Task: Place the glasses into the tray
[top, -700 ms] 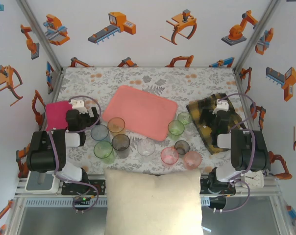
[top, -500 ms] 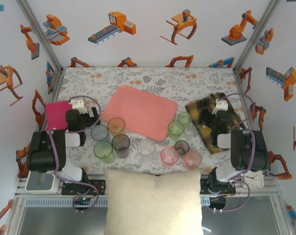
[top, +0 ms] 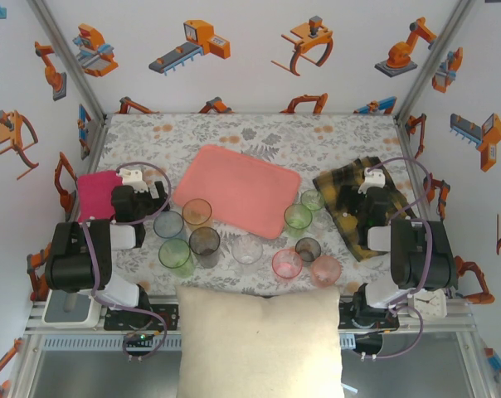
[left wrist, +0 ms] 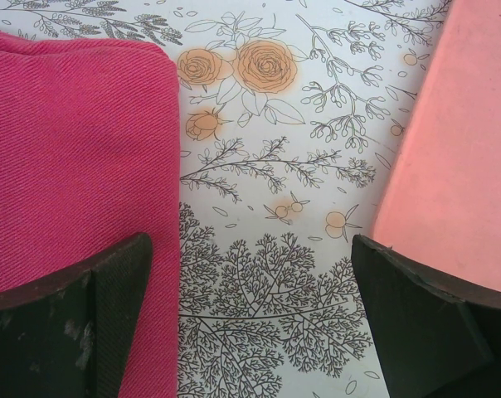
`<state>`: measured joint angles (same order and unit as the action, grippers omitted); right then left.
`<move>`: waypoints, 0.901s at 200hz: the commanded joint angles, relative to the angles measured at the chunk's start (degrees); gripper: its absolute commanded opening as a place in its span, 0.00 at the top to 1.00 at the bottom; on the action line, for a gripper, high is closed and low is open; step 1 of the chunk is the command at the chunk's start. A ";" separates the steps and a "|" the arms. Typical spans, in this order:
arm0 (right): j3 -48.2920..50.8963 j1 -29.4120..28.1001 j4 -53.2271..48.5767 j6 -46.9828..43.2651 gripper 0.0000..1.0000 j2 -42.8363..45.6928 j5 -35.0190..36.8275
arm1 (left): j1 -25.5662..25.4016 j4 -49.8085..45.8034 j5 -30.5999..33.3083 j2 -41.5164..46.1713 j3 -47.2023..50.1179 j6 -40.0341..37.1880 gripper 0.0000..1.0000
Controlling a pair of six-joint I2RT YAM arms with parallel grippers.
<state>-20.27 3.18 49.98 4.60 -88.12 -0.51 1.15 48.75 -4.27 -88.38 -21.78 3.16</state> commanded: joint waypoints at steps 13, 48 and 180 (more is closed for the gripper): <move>-1.33 0.07 1.35 -0.77 0.01 -0.48 -1.20 | 0.00 -0.50 0.40 0.07 -1.33 -0.74 0.03; -1.35 0.10 1.35 -0.70 0.01 -0.48 -1.16 | 0.00 -0.54 0.30 0.13 -1.38 -0.75 0.03; -1.79 0.14 0.56 0.37 0.01 -0.47 1.41 | -0.08 -0.62 0.41 0.02 -1.42 -0.76 0.03</move>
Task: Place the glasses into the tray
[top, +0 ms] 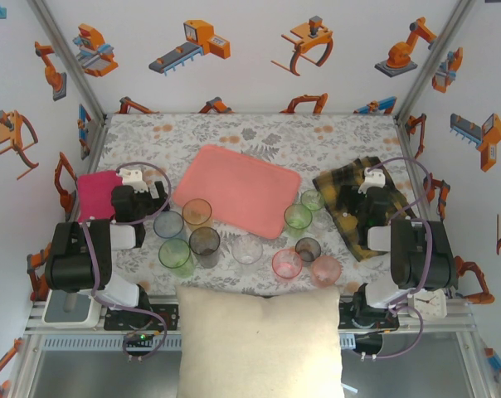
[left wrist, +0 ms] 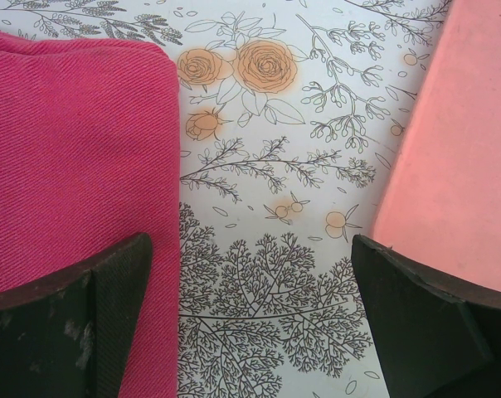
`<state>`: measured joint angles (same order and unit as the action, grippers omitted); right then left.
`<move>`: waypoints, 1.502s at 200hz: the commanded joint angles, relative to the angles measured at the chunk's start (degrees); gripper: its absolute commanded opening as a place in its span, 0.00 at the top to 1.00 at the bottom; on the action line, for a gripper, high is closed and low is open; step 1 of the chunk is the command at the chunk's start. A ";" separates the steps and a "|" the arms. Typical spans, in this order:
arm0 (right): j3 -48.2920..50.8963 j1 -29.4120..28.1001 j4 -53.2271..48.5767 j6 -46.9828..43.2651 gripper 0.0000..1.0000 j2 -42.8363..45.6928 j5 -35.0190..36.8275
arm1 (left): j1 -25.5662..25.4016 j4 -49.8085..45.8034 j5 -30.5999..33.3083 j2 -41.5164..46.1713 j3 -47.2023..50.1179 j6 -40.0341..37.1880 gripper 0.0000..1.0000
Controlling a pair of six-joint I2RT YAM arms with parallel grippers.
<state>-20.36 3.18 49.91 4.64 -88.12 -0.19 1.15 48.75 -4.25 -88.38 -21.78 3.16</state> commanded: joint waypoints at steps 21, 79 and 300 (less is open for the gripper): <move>-1.38 0.07 0.69 0.25 0.01 -0.31 1.38 | -0.53 -1.08 0.60 0.07 -1.59 -1.27 0.03; -0.67 0.09 0.18 -0.05 0.01 2.55 0.79 | -0.58 -5.96 2.20 2.14 -3.45 -0.83 0.03; -20.79 0.10 -49.70 7.00 0.01 23.51 10.46 | -0.68 -78.08 -1.39 12.62 -46.94 -4.52 0.03</move>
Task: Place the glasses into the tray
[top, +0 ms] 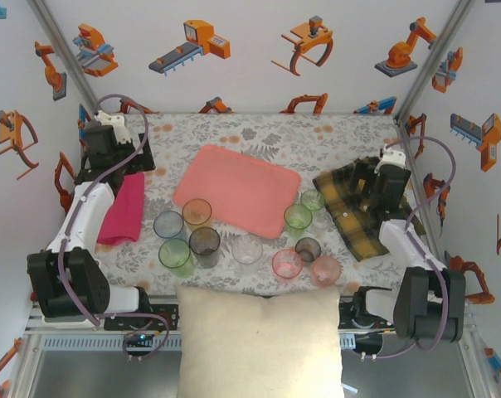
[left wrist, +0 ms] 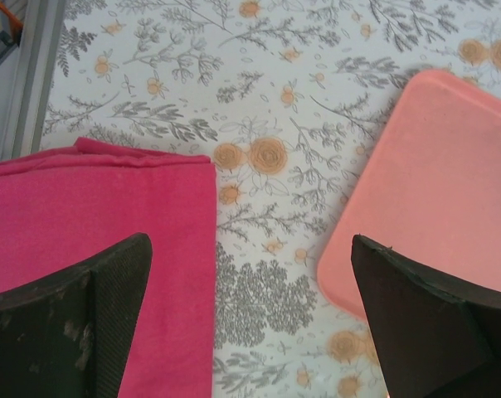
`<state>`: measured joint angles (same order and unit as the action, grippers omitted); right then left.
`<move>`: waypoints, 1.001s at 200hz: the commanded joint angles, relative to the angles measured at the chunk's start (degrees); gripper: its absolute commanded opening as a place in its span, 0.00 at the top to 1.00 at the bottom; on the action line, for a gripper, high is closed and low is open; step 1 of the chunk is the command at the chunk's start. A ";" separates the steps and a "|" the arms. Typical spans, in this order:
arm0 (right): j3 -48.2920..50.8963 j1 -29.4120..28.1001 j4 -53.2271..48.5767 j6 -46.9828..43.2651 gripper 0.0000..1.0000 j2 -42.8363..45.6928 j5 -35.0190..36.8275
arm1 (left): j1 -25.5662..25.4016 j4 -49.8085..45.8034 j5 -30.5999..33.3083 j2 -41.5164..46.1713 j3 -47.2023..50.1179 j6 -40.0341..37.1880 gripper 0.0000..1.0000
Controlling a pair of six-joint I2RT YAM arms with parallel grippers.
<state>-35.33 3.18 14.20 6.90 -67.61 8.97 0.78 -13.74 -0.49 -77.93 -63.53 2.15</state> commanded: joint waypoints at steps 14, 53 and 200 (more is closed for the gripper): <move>-10.06 0.14 -21.53 9.89 0.01 4.17 -0.04 | -0.26 -22.38 -8.39 2.26 -9.03 -5.02 0.03; -18.85 0.14 -36.50 20.97 0.01 10.63 -17.85 | -0.41 -38.54 -20.50 2.66 -18.45 -12.86 0.03; -7.71 -0.28 -43.56 32.21 0.04 41.52 -21.57 | -13.75 -54.16 -21.03 -3.20 -30.69 -23.43 0.03</move>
<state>-47.13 3.18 -32.97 35.20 -26.11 -13.08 -11.31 -66.43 -22.33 -77.62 -90.48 -21.04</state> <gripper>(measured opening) 0.985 0.971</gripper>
